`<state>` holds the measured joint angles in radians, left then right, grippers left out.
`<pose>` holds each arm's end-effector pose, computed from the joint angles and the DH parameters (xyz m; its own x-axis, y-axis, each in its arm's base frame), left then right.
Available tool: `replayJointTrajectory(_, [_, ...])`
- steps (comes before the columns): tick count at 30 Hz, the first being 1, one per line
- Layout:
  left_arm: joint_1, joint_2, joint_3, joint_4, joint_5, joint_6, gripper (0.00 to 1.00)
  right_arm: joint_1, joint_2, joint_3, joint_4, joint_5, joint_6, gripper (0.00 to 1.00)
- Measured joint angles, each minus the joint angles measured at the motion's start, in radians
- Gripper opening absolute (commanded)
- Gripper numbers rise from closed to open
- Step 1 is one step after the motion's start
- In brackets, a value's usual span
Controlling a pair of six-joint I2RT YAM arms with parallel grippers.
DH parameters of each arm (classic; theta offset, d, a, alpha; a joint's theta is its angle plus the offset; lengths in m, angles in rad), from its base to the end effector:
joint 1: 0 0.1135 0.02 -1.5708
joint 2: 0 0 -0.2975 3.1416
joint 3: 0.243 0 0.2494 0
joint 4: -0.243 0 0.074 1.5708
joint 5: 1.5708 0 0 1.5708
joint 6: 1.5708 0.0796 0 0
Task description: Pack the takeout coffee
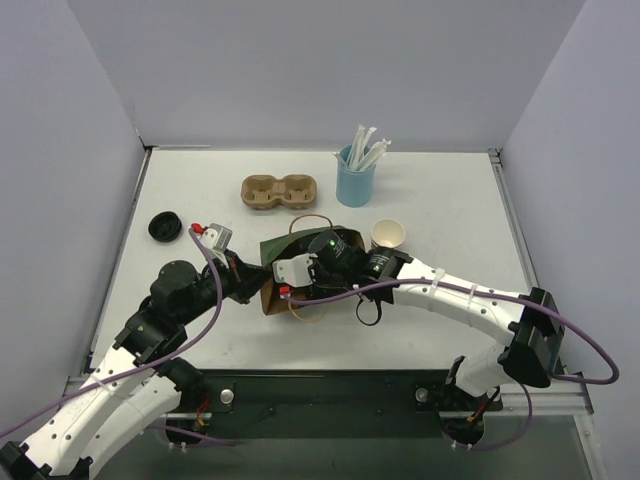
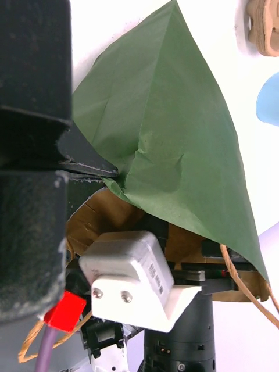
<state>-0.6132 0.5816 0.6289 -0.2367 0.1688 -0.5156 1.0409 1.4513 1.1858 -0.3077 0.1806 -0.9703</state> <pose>0.1233 -0.1031 0.3196 -0.4802 -0.2564 -0.8388 0.5350 0.6722 -0.5117 0.1952 0.3050 0.3207 0.4825 -0.7821 -0.3944 -0.6627 -0.0315 -0.7482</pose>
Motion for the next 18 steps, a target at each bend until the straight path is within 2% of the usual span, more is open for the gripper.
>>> replayJointTrajectory(9, [0.000,0.007,0.000,0.001,-0.004,0.004,0.00,-0.021,0.027,0.000,-0.011,0.006,0.000,0.58])
replayJointTrajectory(18, [0.000,0.037,0.003,0.002,-0.007,0.003,0.00,-0.021,0.026,-0.094,0.034,-0.005,-0.011,0.58])
